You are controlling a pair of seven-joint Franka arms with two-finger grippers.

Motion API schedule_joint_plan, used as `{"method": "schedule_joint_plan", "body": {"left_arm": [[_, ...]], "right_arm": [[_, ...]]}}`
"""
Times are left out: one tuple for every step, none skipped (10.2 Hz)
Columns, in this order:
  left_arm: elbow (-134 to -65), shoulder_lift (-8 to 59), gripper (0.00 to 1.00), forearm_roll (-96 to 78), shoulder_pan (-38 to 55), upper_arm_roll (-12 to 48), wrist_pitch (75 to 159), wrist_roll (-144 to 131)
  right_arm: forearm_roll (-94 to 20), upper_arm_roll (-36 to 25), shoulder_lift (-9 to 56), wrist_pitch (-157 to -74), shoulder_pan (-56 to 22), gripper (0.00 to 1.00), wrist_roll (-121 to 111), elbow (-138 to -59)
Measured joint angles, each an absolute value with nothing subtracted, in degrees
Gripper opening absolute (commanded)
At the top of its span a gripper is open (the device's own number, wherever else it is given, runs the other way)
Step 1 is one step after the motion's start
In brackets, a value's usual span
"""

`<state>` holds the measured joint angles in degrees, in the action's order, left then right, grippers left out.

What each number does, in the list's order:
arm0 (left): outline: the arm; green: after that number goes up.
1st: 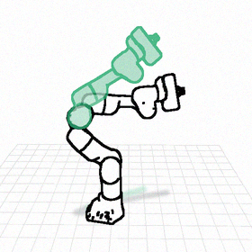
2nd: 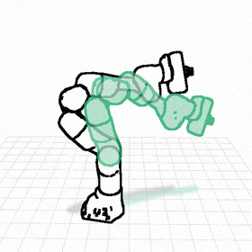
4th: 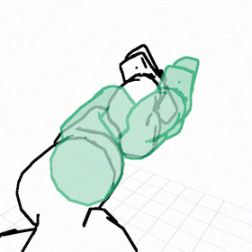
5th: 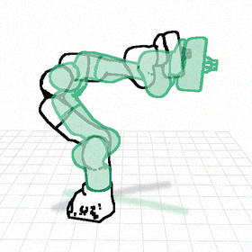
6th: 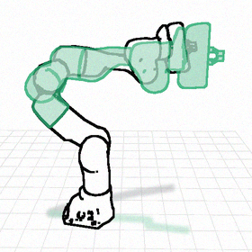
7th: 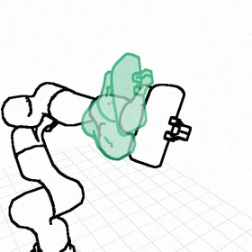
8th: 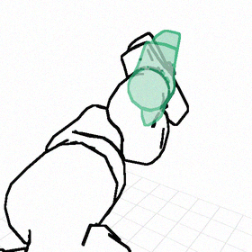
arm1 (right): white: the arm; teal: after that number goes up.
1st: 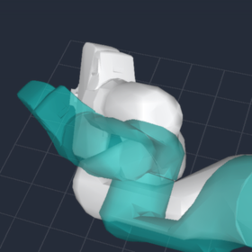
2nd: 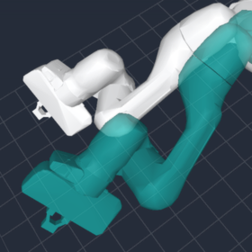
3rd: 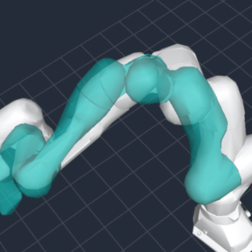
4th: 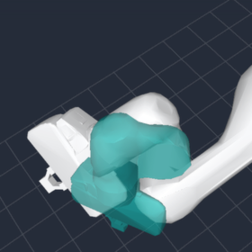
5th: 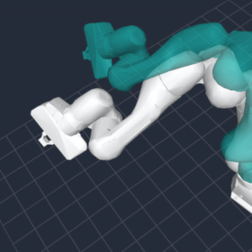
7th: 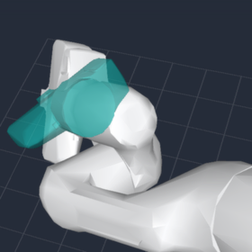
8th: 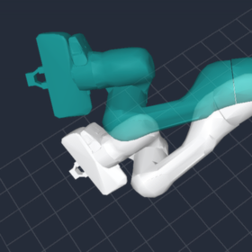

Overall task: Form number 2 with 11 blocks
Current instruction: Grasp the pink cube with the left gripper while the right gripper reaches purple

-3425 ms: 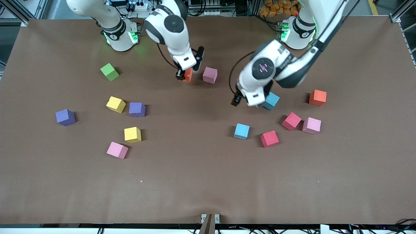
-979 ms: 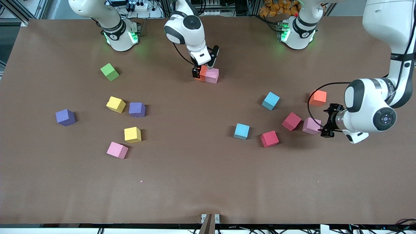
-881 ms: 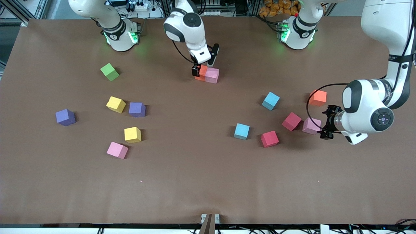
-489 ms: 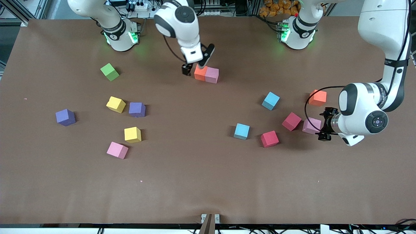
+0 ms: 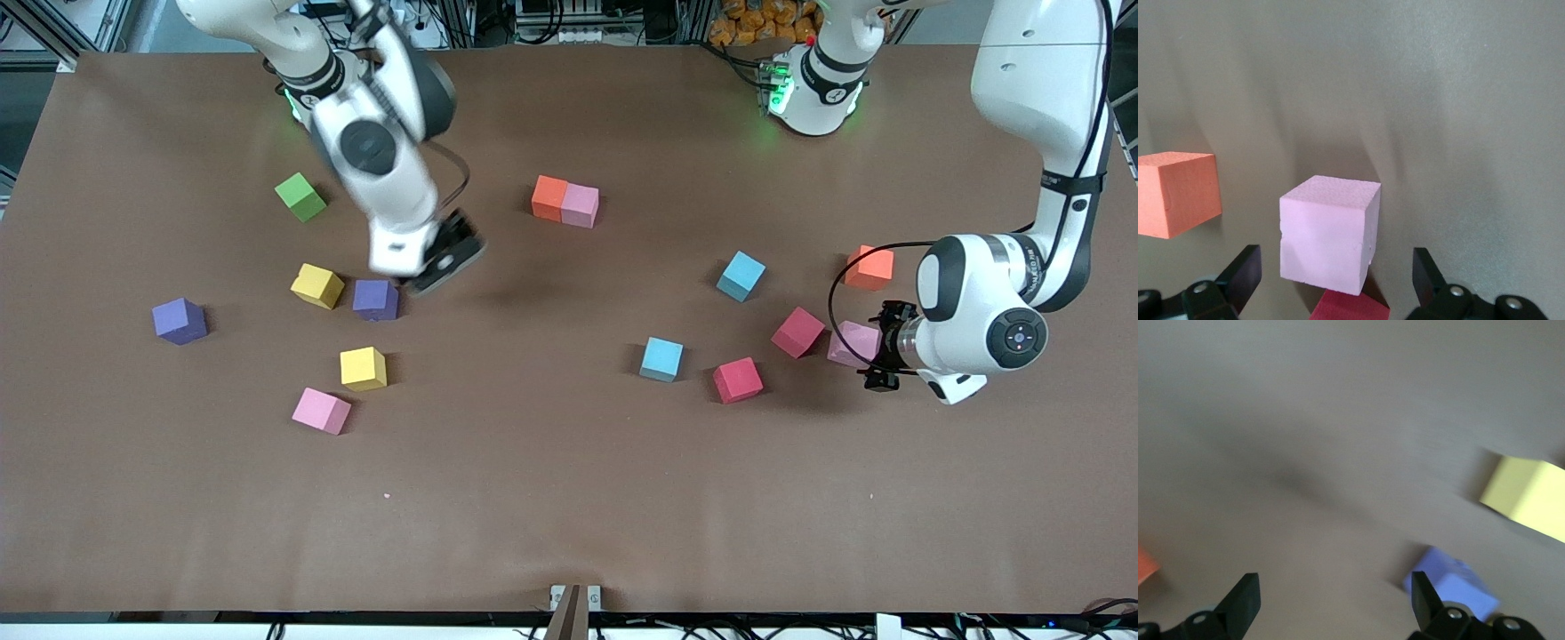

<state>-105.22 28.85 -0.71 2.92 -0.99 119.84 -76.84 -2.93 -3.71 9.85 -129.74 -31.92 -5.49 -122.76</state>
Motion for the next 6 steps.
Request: {"method": "schedule_joint_plan", "body": {"left_arm": [[-105.35,29.32,1.00,-0.71,3.02,-1.00,120.27,-76.84],[-105.60,29.74,1.00,-0.67,3.07,-1.03,120.74,-76.85],[-106.01,30.03,1.00,-0.66,3.12,-1.04,121.11,-76.85],[-106.38,30.14,1.00,-0.64,3.14,-1.05,121.33,-76.84],[-106.84,30.15,1.00,-0.63,3.17,-1.07,121.57,-76.85],[-107.38,30.16,1.00,-0.63,3.19,-1.08,122.23,-76.85]], "right_arm": [[-3.85,-3.72,11.45,-129.88,-28.61,1.00,-5.55,-122.74],[-4.60,-3.71,13.28,-129.87,-27.02,1.00,-4.80,-122.78],[-4.91,-3.53,15.31,-130.26,-26.94,1.00,-2.32,-122.82],[-5.00,-3.15,16.83,-131.13,-27.26,1.00,1.17,-122.78],[-5.01,-2.80,17.56,-131.61,-27.50,1.00,4.26,-122.72],[-5.02,-2.74,17.57,-131.62,-27.56,1.00,5.40,-122.64]]}}
